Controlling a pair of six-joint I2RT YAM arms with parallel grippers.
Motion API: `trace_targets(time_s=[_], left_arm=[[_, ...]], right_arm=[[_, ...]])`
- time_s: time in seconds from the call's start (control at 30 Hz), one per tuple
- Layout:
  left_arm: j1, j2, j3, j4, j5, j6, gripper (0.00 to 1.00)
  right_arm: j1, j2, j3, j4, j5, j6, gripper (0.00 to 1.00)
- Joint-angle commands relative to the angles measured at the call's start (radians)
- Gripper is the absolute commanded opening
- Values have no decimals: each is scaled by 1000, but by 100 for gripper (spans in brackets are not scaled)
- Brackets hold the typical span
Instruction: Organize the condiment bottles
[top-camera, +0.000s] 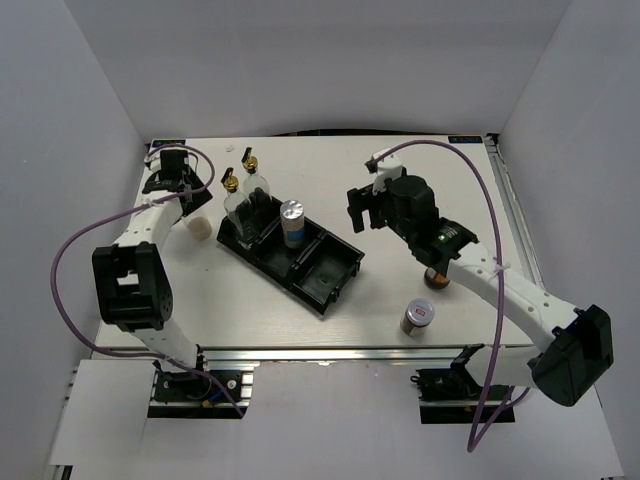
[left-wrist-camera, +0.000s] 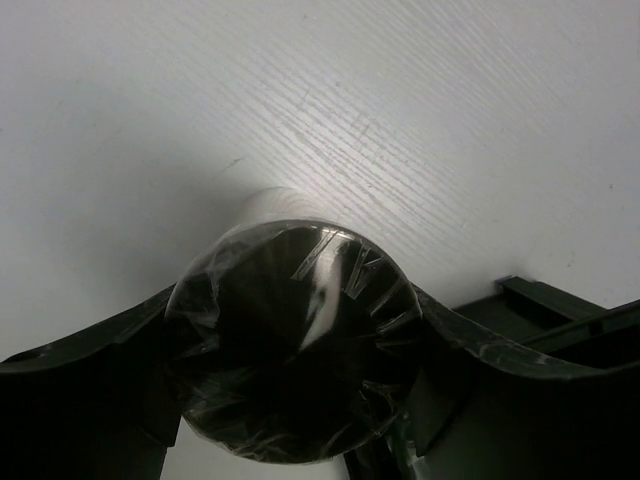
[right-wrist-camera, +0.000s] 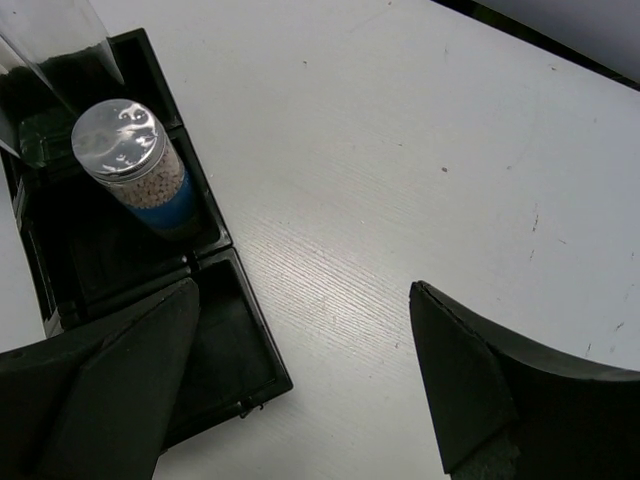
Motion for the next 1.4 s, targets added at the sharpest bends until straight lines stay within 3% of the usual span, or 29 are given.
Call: trace_targets(time_s=[0.0, 0.17, 0.33, 0.7, 0.77, 0.9, 1.0, 1.2, 1.37], left_arm=[[-4, -117, 30, -29, -63, 6, 46], [-11, -226, -1, -66, -68, -32, 27], [-27, -365, -39, -159, -71, -74, 18], [-79, -662, -76, -469, -28, 15, 15], [-79, -702, -114, -497, 16, 41, 14], [-80, -783, -187, -448, 277, 67, 10], [-94, -793, -213, -395, 369, 35, 1], [-275, -755, -236, -298, 296, -38, 0], [-473, -673, -201, -227, 120, -80, 0]], right_arm=[[-4, -41, -17, 34, 22, 9, 89], [-7, -66, -39, 40, 22, 18, 89], [-7, -104, -79, 32, 28, 29, 89], [-19, -208, -165, 35, 49, 47, 89], [-21, -221, -168, 34, 51, 49, 89], [-21, -227, -172, 34, 60, 46, 89], [-22, -225, -172, 31, 69, 43, 89], [-22, -221, -168, 23, 91, 38, 90], [-24, -228, -169, 21, 109, 32, 90]])
